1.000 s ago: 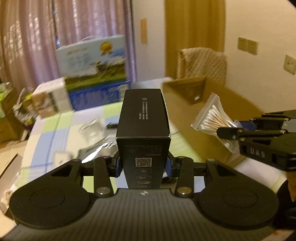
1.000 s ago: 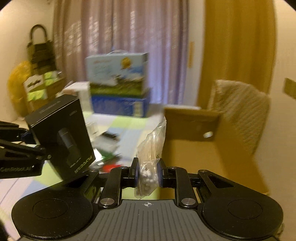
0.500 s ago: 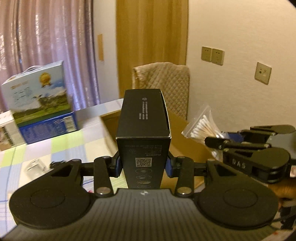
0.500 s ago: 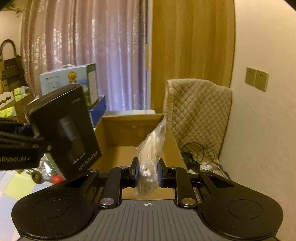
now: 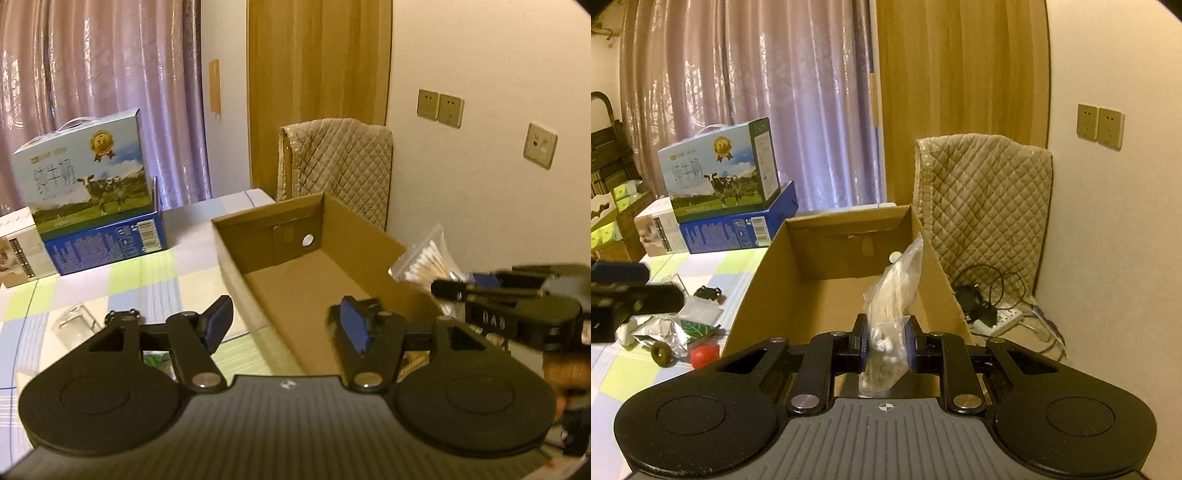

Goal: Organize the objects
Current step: 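Carry the black box into the cardboard box with the left tool while the right tool drops the bag in, then open both tools and move them back over the table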

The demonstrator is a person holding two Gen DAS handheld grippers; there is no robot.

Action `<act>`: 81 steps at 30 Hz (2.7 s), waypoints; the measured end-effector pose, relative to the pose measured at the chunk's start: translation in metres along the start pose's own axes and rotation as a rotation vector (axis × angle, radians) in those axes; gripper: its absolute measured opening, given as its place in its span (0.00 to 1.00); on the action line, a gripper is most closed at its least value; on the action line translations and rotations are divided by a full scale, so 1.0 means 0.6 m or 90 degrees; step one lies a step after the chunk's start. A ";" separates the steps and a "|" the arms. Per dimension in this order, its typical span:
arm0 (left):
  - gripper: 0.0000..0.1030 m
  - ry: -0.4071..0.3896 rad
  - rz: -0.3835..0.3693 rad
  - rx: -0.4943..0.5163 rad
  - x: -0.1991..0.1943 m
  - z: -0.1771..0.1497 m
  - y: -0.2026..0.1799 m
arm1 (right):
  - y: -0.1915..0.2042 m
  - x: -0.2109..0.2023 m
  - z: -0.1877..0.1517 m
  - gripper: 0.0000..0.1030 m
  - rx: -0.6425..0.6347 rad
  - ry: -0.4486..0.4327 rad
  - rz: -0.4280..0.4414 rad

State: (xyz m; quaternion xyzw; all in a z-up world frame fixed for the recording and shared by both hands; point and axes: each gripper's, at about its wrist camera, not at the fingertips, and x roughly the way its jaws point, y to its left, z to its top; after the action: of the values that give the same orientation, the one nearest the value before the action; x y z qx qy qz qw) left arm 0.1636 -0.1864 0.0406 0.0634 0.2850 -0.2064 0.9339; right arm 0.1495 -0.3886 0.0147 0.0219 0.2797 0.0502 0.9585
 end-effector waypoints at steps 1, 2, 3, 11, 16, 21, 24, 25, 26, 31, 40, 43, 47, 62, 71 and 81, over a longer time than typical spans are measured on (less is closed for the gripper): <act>0.58 0.001 0.002 0.000 -0.004 -0.004 0.004 | -0.002 0.004 0.002 0.16 0.005 -0.002 0.002; 0.58 0.002 0.004 0.000 -0.007 -0.008 0.008 | -0.003 0.008 0.004 0.16 0.011 -0.005 0.002; 0.58 0.005 0.009 0.000 -0.010 -0.013 0.012 | -0.004 0.012 0.006 0.16 0.013 -0.011 0.005; 0.61 0.020 0.035 -0.021 -0.028 -0.043 0.054 | -0.031 0.013 0.011 0.49 0.069 -0.013 -0.002; 0.63 0.036 0.060 -0.043 -0.044 -0.070 0.093 | -0.027 -0.007 0.010 0.49 0.077 0.002 -0.009; 0.72 0.043 0.088 -0.065 -0.075 -0.096 0.134 | 0.005 -0.042 0.017 0.50 0.068 -0.012 0.011; 0.73 0.049 0.106 -0.079 -0.099 -0.111 0.158 | 0.033 -0.064 0.021 0.50 0.061 -0.022 0.032; 0.73 0.051 0.114 -0.085 -0.108 -0.117 0.166 | 0.043 -0.070 0.021 0.50 0.061 -0.024 0.040; 0.73 0.052 0.120 -0.090 -0.117 -0.123 0.172 | 0.054 -0.076 0.020 0.50 0.060 -0.025 0.051; 0.79 0.058 0.152 -0.111 -0.162 -0.151 0.203 | 0.117 -0.098 0.007 0.50 0.032 -0.016 0.105; 0.91 0.057 0.190 -0.137 -0.230 -0.191 0.238 | 0.194 -0.113 -0.025 0.50 -0.006 0.016 0.151; 0.93 0.059 0.194 -0.144 -0.243 -0.201 0.243 | 0.210 -0.115 -0.036 0.50 -0.016 0.028 0.156; 0.98 0.061 0.197 -0.141 -0.252 -0.209 0.244 | 0.220 -0.118 -0.054 0.50 -0.023 0.041 0.159; 0.99 0.073 0.174 -0.143 -0.256 -0.226 0.245 | 0.249 -0.120 -0.083 0.50 -0.041 0.066 0.169; 0.99 0.082 0.145 -0.127 -0.244 -0.230 0.252 | 0.266 -0.100 -0.095 0.50 -0.059 0.083 0.169; 0.98 0.115 0.078 -0.059 -0.185 -0.232 0.265 | 0.289 -0.051 -0.116 0.49 -0.071 0.112 0.176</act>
State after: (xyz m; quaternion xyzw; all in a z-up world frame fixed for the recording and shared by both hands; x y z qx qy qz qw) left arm 0.0768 0.0296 -0.0125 0.0560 0.3728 -0.1288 0.9172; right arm 0.0718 -0.2188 -0.0155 0.0023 0.3538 0.1986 0.9140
